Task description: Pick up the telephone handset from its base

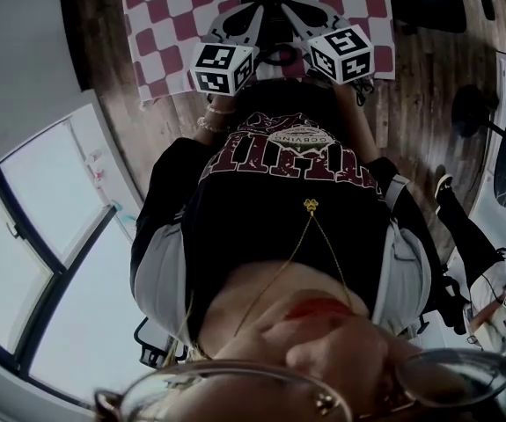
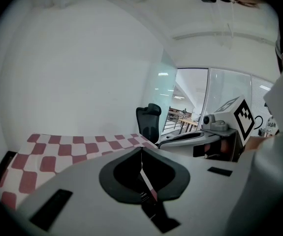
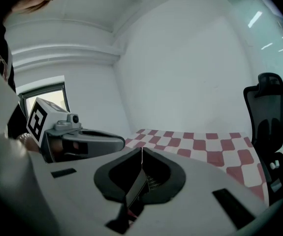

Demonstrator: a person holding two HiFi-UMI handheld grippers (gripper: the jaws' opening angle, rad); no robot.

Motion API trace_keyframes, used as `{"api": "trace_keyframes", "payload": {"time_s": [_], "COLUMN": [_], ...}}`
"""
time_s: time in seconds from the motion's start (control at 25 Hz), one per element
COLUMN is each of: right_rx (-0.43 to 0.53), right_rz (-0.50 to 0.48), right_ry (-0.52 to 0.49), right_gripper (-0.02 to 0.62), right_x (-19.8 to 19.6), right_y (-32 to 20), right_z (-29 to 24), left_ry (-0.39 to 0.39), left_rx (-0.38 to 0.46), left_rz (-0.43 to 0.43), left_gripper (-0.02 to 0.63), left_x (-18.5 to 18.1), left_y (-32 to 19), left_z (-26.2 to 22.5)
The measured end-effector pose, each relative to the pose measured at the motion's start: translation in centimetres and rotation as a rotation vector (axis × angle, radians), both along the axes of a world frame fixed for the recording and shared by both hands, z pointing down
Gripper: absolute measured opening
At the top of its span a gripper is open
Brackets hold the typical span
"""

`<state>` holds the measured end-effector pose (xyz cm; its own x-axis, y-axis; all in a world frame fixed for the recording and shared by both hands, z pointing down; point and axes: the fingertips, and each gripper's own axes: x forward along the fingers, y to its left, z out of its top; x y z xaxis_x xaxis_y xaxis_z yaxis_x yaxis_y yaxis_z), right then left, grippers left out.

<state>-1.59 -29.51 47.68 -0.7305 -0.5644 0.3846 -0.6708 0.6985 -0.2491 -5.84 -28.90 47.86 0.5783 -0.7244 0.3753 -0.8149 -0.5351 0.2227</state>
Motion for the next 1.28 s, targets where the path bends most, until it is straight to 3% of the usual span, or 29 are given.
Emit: {"api": "trace_keyframes", "payload": {"time_s": [0.16,0.4,0.76,1.28], "right_rx": [-0.005,-0.042,-0.098,-0.174], "right_rz": [-0.026,-0.020,-0.024,-0.033], "right_ry": [0.052,0.039,0.088,0.137], "right_gripper": [0.020,0.020,0.020,0.020], "right_x": [-0.1,-0.5,-1.0,-1.5], "right_y": [-0.2,-1.1,-1.3,-1.4], "right_z": [1.1,2.3,5.2,8.8], "left_ry": [0.001,0.001,-0.011,-0.002], "left_rx": [-0.009,-0.064,-0.090,-0.204], "left_rz": [0.012,0.049,0.043,0.045], "left_gripper": [0.009,0.009,0.009,0.009], "left_x": [-0.7,-0.4,-0.6,-1.0], "left_y": [-0.4,-0.7,-1.4,-1.4], "left_z": [0.6,1.9,3.9,8.2]}}
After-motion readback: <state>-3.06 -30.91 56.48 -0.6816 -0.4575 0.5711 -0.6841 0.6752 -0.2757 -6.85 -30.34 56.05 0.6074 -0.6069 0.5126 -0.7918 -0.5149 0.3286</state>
